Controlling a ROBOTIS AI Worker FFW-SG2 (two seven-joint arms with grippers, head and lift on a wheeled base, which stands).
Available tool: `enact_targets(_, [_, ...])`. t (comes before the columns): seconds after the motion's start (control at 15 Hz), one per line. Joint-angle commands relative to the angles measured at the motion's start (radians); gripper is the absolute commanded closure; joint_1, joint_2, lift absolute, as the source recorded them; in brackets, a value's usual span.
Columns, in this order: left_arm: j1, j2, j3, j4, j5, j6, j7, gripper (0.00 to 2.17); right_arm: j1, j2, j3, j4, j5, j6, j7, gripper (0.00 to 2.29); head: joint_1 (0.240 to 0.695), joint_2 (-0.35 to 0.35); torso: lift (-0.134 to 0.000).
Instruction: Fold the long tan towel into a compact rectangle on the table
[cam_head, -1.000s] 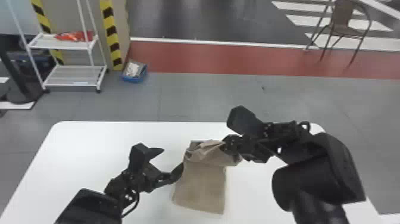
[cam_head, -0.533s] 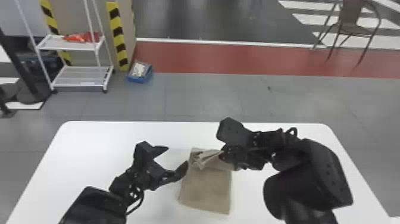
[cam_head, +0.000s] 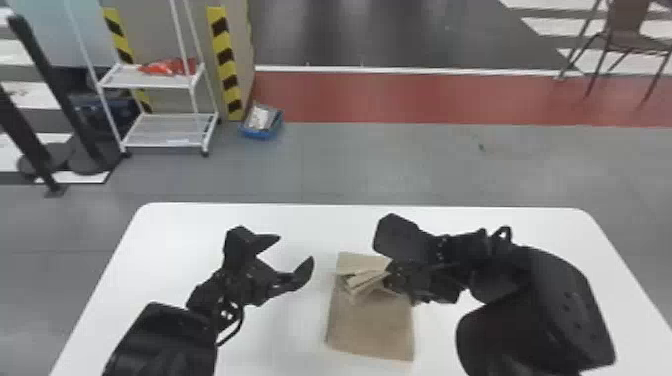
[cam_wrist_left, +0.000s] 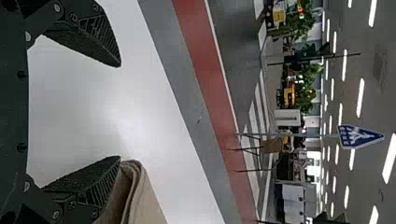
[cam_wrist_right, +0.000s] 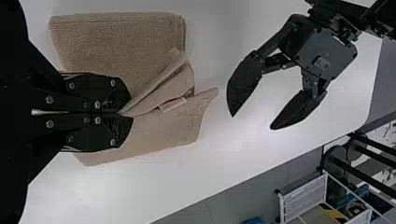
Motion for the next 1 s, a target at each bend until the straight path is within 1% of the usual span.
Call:
enact_targets(0.0, [-0.002,0.004,0.021,0.0,0.004,0.002,0.0,0.2,0.014,-0.002,0.011,0.002,0.013,0.001,0.008,1.48,0.695,0.0,0.0])
enact_targets(0.2, [-0.001,0.006,0.034,0.0,0.004,0.002,0.0,0.2,0.038,-0.007,0.028,-0.004,0.039,-0.002,0.034,1.48,0.695,0.024,0.0])
enact_targets(0.33, [-0.001,0.006,0.037,0.0,0.004,0.002,0.0,0.2,0.056,-0.007,0.034,-0.004,0.055,-0.002,0.037,1.48,0.695,0.033,0.0])
enact_targets(0.6, [0.01,0.006,0.037,-0.002,0.005,-0.001,0.0,0.2,0.073,-0.004,0.054,0.021,0.092,-0.008,0.019,1.48,0.695,0.034,0.0])
enact_targets(0.93, [0.021,0.006,0.044,-0.005,0.004,-0.001,-0.001,0.2,0.081,0.001,0.082,0.056,0.092,0.001,-0.014,1.47,0.695,0.044,0.0])
